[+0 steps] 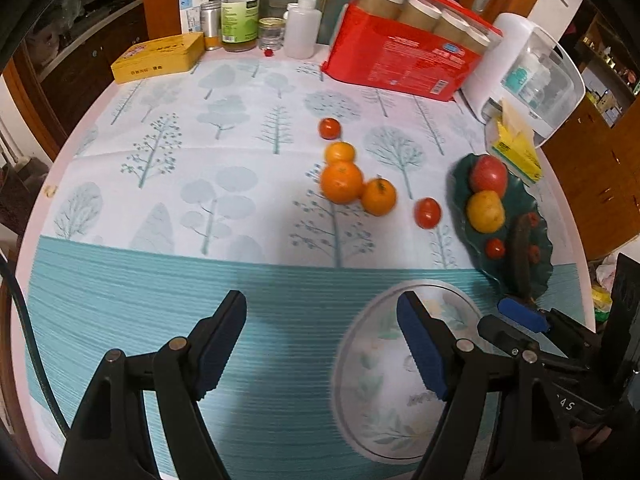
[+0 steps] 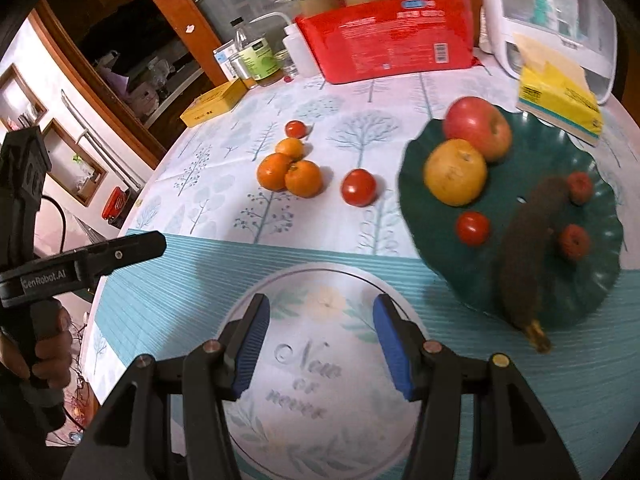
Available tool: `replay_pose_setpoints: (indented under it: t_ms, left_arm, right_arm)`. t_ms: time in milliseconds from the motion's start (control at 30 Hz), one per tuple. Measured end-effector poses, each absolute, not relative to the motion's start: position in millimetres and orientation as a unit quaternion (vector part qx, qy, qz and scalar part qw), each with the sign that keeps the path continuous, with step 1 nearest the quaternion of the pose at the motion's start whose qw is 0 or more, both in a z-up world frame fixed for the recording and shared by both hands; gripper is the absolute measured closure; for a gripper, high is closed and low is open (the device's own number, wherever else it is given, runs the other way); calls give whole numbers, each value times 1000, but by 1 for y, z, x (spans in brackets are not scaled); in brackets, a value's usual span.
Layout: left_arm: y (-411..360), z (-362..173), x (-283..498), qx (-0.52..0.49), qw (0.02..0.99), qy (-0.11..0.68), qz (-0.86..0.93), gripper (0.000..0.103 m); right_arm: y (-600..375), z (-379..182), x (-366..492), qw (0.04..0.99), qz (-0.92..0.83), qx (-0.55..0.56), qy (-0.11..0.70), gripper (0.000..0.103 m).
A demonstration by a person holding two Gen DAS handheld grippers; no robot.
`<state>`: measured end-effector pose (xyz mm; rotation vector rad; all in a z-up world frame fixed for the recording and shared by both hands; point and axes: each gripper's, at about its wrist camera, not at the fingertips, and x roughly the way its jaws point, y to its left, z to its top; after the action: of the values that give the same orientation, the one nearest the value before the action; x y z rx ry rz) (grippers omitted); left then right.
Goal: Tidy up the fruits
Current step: 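Move both open tools back toward the oranges on the cloth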
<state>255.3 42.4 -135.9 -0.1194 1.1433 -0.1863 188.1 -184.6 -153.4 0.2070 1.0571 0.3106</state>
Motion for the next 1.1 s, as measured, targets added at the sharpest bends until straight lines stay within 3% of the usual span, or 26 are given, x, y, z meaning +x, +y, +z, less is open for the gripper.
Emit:
replay_pose_setpoints:
  t_ms: [700, 1100]
  left_arm:
    - [49, -164, 356, 44, 803, 574, -155, 25]
    - [21, -179, 406, 26, 796, 570, -202, 25]
  right_arm:
    - [-104, -171, 261, 894, 118, -47, 430, 49]
    - [-92, -192, 285, 910, 100, -80, 395, 49]
